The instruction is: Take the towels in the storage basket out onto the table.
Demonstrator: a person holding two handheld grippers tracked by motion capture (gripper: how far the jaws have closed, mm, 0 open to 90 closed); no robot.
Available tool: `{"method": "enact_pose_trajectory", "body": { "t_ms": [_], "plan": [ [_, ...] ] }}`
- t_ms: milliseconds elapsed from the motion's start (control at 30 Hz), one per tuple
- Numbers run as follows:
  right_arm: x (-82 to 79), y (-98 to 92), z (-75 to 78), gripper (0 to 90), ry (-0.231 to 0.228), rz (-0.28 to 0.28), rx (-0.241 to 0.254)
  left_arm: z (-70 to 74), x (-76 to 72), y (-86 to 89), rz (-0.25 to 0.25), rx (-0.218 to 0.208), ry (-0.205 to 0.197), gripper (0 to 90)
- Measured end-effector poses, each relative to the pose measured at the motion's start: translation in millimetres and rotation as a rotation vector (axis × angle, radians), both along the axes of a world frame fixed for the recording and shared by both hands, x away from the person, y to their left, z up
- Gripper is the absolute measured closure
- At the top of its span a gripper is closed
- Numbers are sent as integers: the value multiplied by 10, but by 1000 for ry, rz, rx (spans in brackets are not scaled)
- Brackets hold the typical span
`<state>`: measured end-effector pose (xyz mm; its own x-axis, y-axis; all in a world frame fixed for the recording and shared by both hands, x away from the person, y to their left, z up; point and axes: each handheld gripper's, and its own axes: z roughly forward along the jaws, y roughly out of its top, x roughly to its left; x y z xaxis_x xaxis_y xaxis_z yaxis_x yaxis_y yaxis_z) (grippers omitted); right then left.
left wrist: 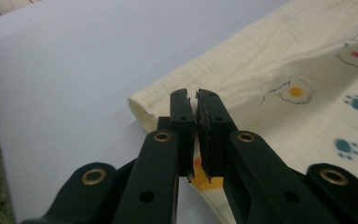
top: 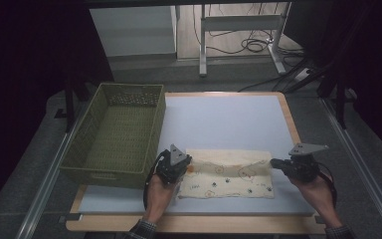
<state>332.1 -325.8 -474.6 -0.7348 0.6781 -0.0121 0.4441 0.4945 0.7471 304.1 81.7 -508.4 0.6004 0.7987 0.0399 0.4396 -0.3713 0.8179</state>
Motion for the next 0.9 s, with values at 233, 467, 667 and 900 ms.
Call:
{"method": "enact_pose_trajectory", "body": {
  "t_ms": [233,467,667,900],
  "plan": [
    [-220,-30,-79,866,31,26,10,-13,-183,77,-54,-53,24,855],
    [-420,7,-204,864,57,64,0,-52,-370,106,-95,-57,40,853],
    [-534,-32,-280,854,77,72,-2,-135,-442,173,-122,-106,100,840],
    [-623,-126,-255,751,91,68,34,-124,-523,293,-100,-138,124,639]
  ]
}}
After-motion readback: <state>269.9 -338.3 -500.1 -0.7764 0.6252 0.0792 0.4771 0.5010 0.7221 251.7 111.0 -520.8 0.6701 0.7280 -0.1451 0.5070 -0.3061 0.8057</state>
